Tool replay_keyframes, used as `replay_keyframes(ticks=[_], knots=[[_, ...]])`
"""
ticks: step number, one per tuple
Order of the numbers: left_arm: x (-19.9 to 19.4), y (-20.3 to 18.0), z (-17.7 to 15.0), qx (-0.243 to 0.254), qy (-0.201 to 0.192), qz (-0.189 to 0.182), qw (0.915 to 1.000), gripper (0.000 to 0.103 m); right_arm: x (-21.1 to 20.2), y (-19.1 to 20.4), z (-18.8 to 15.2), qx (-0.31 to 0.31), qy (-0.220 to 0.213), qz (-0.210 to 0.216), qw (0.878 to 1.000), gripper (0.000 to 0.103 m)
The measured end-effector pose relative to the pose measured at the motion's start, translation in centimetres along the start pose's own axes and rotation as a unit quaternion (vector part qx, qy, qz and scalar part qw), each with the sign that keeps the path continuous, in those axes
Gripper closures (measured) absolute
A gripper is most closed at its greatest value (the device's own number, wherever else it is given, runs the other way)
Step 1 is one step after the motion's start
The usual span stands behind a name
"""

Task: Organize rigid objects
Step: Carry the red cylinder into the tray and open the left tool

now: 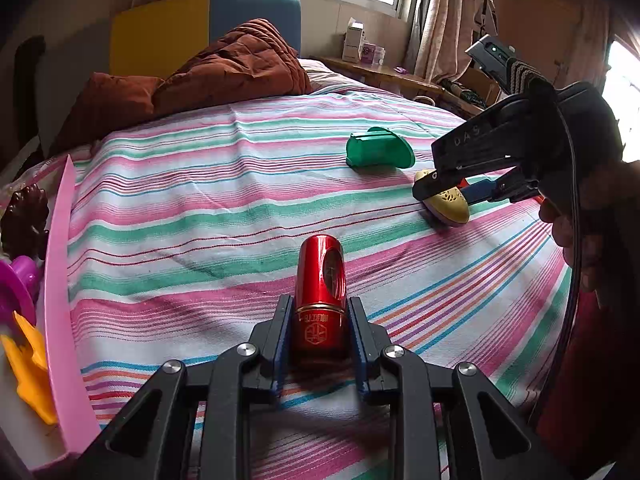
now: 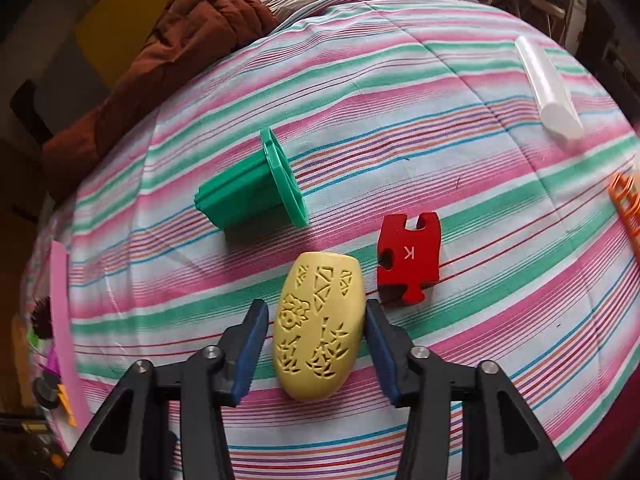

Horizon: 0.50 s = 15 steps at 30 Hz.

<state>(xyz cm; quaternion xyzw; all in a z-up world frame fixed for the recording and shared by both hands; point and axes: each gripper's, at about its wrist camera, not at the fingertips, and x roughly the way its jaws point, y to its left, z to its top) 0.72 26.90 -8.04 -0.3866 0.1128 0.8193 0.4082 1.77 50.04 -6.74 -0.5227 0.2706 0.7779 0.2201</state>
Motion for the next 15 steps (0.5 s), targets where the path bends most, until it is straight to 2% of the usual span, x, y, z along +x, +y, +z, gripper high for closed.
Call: replay_keyframes(ticks=[4, 11, 15], knots=[[-0.1, 0.4, 0.1, -0.015, 0.004, -0.01, 0.9998, 0.077, 0.0, 2.6, -0.7, -0.08, -0.012, -0.053, 0.995, 0.059], [-1.5, 1.1, 0.1, -0.057, 0.021, -0.033, 0.9976, 0.077, 0.8, 4.7, -1.6, -0.148, -0.01, -0.062, 0.987, 0.06], [-2.8, 0.6, 0.3, -0.051, 0.011, -0.027, 0.9983, 0.077, 0.9, 4.4, -1.6, -0.149, -0.011, -0.061, 0.987, 0.06]])
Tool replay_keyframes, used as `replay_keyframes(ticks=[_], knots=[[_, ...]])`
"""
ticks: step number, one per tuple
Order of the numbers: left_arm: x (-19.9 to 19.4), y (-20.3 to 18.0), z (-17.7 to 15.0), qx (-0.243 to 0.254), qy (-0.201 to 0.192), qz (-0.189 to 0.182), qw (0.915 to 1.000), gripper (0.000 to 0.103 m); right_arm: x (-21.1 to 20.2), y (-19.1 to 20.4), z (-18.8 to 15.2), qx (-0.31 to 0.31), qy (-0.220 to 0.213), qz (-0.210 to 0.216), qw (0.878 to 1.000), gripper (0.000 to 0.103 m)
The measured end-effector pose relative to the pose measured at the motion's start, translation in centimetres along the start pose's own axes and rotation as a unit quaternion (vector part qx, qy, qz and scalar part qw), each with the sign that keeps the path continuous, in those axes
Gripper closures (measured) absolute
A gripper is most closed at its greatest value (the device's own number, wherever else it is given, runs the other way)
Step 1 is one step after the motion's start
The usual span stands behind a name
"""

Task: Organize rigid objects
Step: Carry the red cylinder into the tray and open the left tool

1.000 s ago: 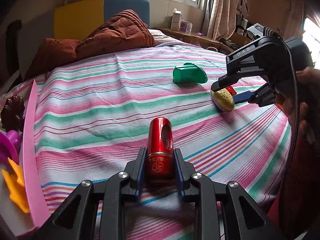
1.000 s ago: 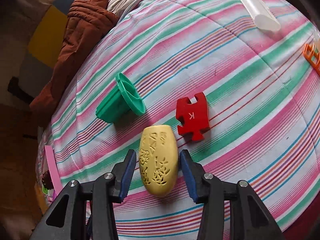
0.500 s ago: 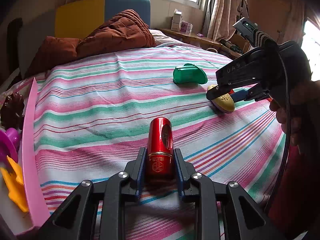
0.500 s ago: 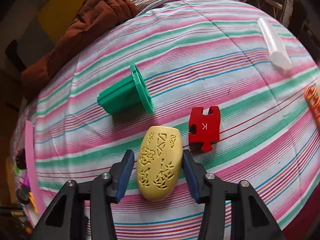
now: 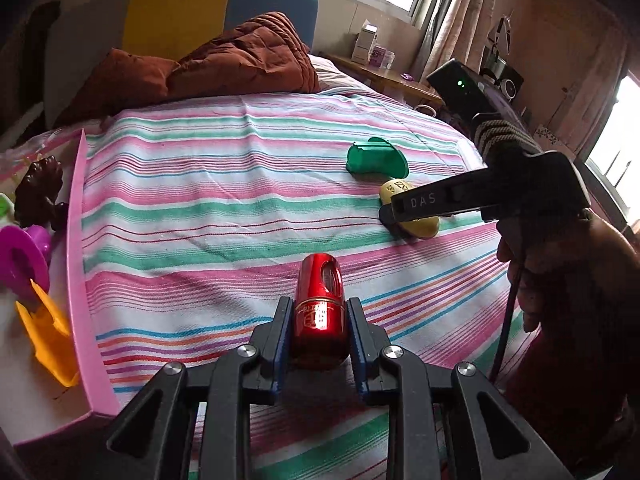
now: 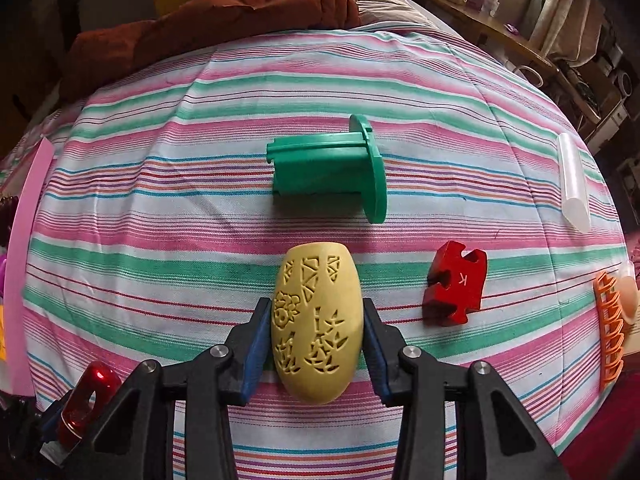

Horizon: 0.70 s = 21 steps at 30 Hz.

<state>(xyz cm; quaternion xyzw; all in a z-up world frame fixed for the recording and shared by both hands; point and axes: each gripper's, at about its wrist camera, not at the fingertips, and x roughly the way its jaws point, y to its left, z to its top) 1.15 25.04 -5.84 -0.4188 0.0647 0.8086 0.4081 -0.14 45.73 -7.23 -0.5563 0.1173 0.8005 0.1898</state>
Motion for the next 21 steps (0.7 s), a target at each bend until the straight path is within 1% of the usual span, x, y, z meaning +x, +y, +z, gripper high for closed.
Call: replay_keyframes(ticks=[4, 7, 12, 15, 21], knots=[[-1.8, -0.4, 0.3, 0.005, -0.02, 0.003, 0.9998, 0.077, 0.4, 0.9, 0.2, -0.022, -0.01, -0.017, 1.0, 0.06], [-3.5, -0.4, 0.6, 0.006, -0.039, 0.004, 0.9992, 0.077, 0.3, 0.8, 0.2, -0.025, -0.012, -0.02, 0.999, 0.061], [-6.2, 1.3, 0.9, -0.017, -0.063, 0.015, 0.9978, 0.077, 0.6, 1.5, 0.8, -0.038, -0.014, -0.031, 0.999, 0.061], [-7.2, 2.7, 0.9, -0.034, -0.07, 0.033, 0.9964, 0.077, 0.6, 1.5, 0.7, -0.038, -0.014, -0.031, 0.999, 0.061], [-9.6, 6.6, 0.4, -0.065, -0.09, 0.091, 0.9896, 0.077, 0.2, 2.1, 0.2, -0.043, -0.017, -0.035, 0.998, 0.061]])
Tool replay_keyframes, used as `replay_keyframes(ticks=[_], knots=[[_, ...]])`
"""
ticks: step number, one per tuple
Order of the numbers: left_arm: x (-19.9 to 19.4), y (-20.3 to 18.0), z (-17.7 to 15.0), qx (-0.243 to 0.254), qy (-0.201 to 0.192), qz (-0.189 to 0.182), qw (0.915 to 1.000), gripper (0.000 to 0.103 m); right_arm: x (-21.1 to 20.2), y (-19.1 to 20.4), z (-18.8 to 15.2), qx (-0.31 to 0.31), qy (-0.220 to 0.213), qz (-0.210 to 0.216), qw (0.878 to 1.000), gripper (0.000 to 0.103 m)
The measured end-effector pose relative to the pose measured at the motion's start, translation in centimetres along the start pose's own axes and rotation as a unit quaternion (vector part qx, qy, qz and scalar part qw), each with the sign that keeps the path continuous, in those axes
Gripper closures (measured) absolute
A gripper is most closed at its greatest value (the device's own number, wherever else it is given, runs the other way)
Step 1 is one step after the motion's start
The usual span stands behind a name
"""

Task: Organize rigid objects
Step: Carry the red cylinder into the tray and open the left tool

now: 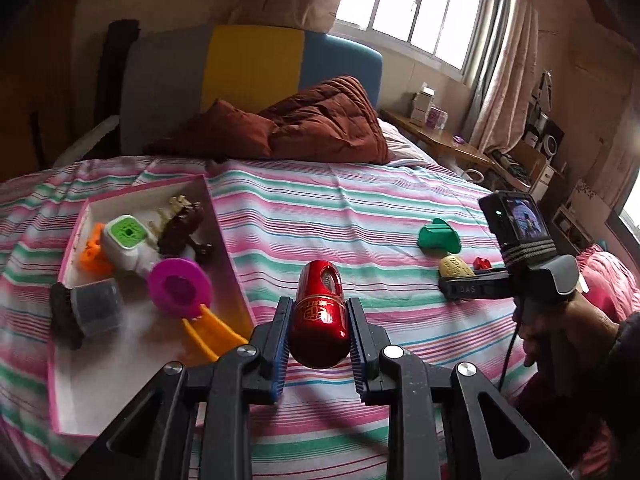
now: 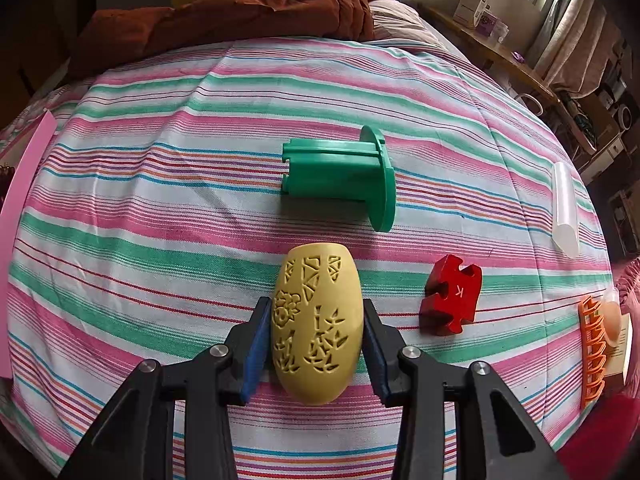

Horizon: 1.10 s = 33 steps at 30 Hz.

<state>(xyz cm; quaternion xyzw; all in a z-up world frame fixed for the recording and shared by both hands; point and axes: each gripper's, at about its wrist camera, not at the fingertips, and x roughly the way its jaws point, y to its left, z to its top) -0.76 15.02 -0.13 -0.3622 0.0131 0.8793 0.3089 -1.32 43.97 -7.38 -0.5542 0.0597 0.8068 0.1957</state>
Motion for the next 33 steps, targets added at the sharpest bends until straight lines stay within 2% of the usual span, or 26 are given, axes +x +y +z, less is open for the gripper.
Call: replay_keyframes(ticks=[6, 11, 19, 23, 31, 33], knots=[[-0.8, 5.1, -0.7, -0.049, -0.005, 0.073, 0.9961, 0.077, 0.0, 0.3, -0.1, -0.003, -0.002, -0.002, 1.0, 0.061], [-0.4, 8.4, -2.0, -0.089, 0.012, 0.112, 0.9896, 0.077, 0.2, 0.5, -0.1, -0.005, -0.003, -0.004, 1.0, 0.061], [0.9, 11.4, -2.2, -0.127, 0.046, 0.142, 0.9806, 0.077, 0.3, -0.1, -0.3, -0.007, -0.004, -0.005, 1.0, 0.061], [2.1, 13.0, -1.4, -0.128, 0.058, 0.16, 0.977, 0.077, 0.2, -0.6, -0.5, -0.009, -0.004, -0.006, 1.0, 0.061], [2.8, 13.7, -0.6, -0.135, 0.054, 0.158, 0.9767, 0.076, 0.2, -0.8, -0.6, -0.01, -0.005, -0.007, 1.0, 0.061], [2.6, 13.2, -0.9, -0.129, 0.054, 0.159, 0.9773, 0.072, 0.2, -0.8, -0.6, -0.011, -0.005, -0.008, 1.0, 0.061]])
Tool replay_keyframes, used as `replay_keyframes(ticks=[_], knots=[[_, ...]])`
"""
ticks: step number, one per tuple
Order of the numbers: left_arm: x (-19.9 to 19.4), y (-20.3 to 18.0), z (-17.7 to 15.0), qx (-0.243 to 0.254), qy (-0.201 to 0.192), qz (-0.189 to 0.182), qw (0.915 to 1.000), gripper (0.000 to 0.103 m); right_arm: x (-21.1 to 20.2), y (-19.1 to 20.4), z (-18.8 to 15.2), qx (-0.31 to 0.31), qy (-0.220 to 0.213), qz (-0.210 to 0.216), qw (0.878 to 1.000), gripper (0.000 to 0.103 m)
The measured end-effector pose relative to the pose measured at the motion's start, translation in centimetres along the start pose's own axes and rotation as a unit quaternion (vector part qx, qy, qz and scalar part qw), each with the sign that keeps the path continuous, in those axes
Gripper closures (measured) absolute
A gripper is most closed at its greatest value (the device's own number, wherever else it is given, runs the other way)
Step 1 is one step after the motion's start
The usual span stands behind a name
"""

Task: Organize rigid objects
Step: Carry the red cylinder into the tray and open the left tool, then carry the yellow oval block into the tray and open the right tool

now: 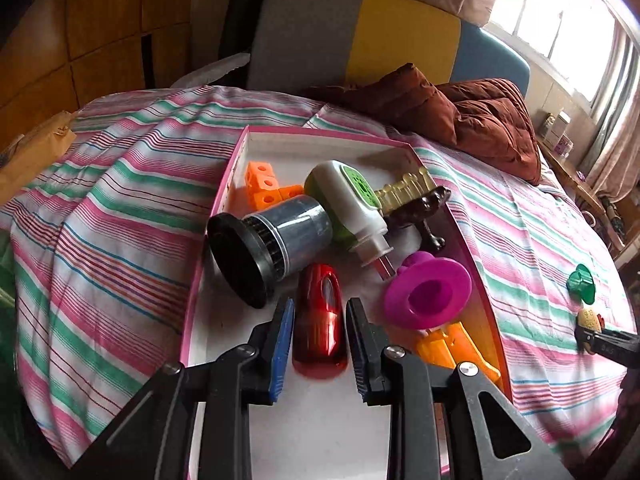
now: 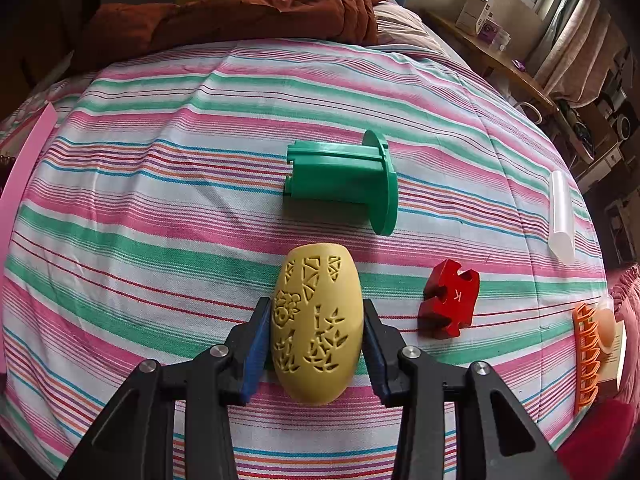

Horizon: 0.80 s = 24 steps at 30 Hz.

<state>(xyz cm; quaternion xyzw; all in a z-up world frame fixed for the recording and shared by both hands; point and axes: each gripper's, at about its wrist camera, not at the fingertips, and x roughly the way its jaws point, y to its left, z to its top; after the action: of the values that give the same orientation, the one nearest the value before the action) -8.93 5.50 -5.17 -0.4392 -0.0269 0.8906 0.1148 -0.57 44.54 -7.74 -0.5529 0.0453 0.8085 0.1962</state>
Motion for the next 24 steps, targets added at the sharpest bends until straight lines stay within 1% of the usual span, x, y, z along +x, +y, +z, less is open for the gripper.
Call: replay_keyframes(ticks=[1, 2, 5, 14, 21, 24], knots=[[-0.1, -0.2, -0.2, 0.004, -0.001, 0.001, 1.0, 0.066, 0.0, 0.0, 0.0, 0.0, 0.0, 0.0, 1.0, 0.061], [-0.3, -0.4, -0.3, 0.008, -0.004, 0.003, 1.0, 0.062, 0.0, 0.1, 0.0, 0.001, 0.0, 0.0, 1.0, 0.061], [-0.9, -1.1, -0.8, 0.019, -0.01, 0.006, 0.9998, 0.055, 0.0, 0.5, 0.0, 0.002, 0.0, 0.0, 1.0, 0.061], [-3.2, -2.3, -2.0, 0.038, -0.026, 0.004, 0.9989, 0.053, 0.1, 1.2, 0.1, -0.002, -0.001, -0.004, 1.0, 0.061], [-4.3, -2.7, -2.6, 0.043, -0.031, 0.002, 0.9986, 0.053, 0.0, 1.1, 0.1, -0.007, -0.004, -0.008, 1.0, 0.061], [-4.6, -2.8, -2.7, 0.043, -0.03, 0.0, 0.9986, 0.053, -0.2, 1.2, 0.1, -0.006, -0.004, -0.003, 1.0, 0.061]])
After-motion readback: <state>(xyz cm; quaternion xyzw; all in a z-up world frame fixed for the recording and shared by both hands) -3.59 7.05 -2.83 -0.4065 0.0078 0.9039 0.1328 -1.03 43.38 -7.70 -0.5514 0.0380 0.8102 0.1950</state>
